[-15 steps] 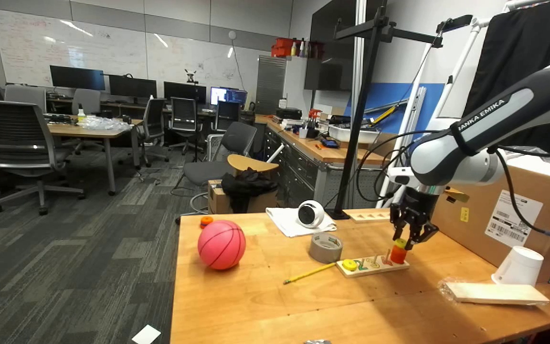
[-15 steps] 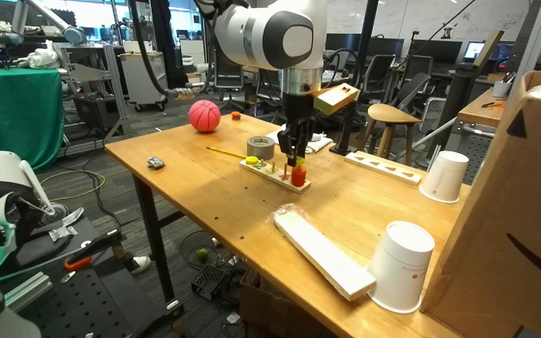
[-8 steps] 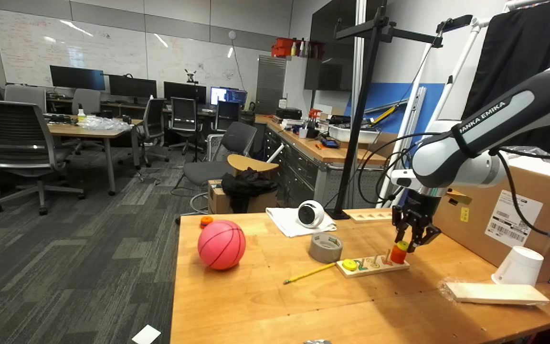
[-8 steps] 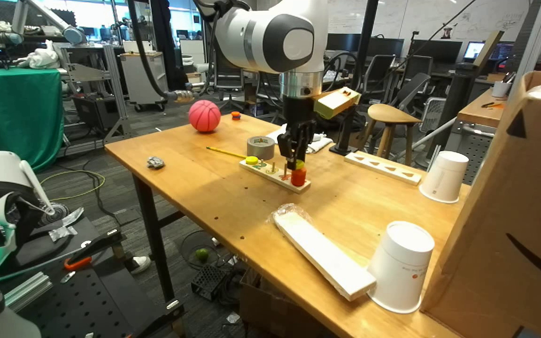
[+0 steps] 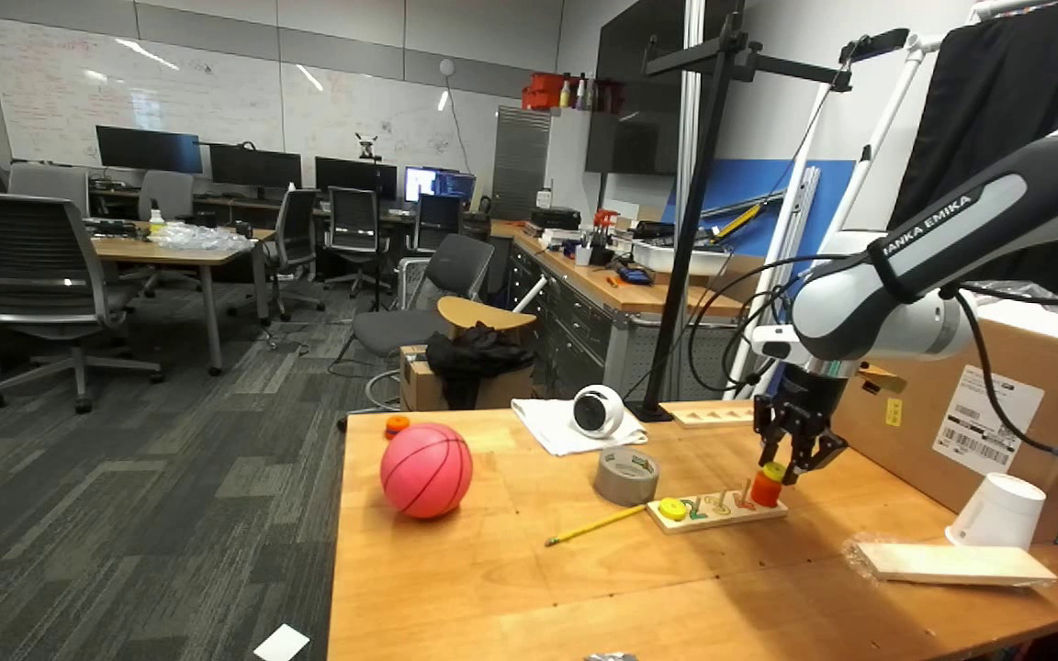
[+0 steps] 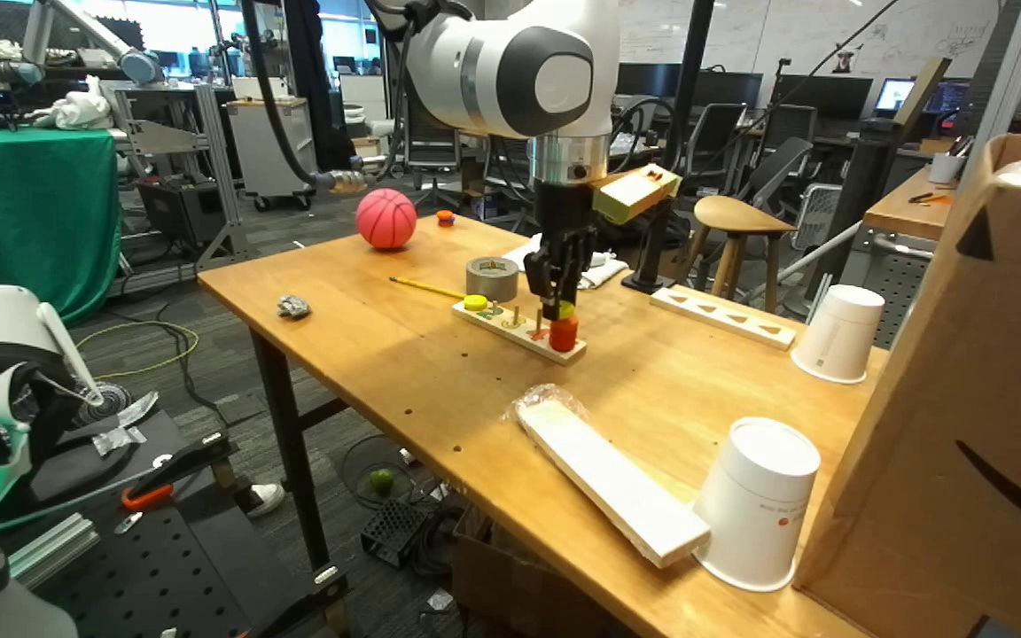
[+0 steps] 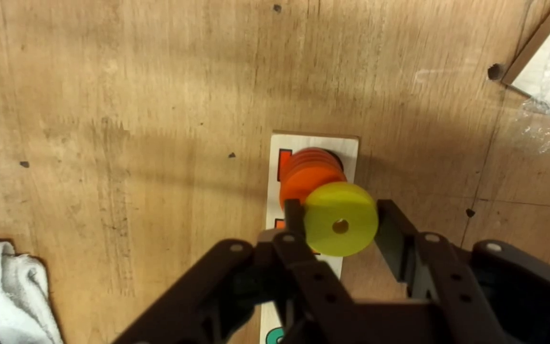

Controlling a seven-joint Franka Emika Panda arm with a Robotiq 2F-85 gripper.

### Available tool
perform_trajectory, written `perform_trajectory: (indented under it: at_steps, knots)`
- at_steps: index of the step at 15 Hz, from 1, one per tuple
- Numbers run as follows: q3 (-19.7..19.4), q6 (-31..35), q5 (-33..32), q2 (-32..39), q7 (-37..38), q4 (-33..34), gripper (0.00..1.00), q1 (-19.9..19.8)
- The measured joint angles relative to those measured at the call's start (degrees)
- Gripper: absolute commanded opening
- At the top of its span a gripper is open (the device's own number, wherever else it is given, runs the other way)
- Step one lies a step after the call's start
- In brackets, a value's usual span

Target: Move the right and middle blocks blocks to the first right position, respectively

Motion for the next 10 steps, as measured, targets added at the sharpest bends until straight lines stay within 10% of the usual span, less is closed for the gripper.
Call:
perform_trajectory:
  at_steps: [10]
  knots:
    - [0.2,-0.1,-0.2,1.0,0.0,1.4,0.17,0.2]
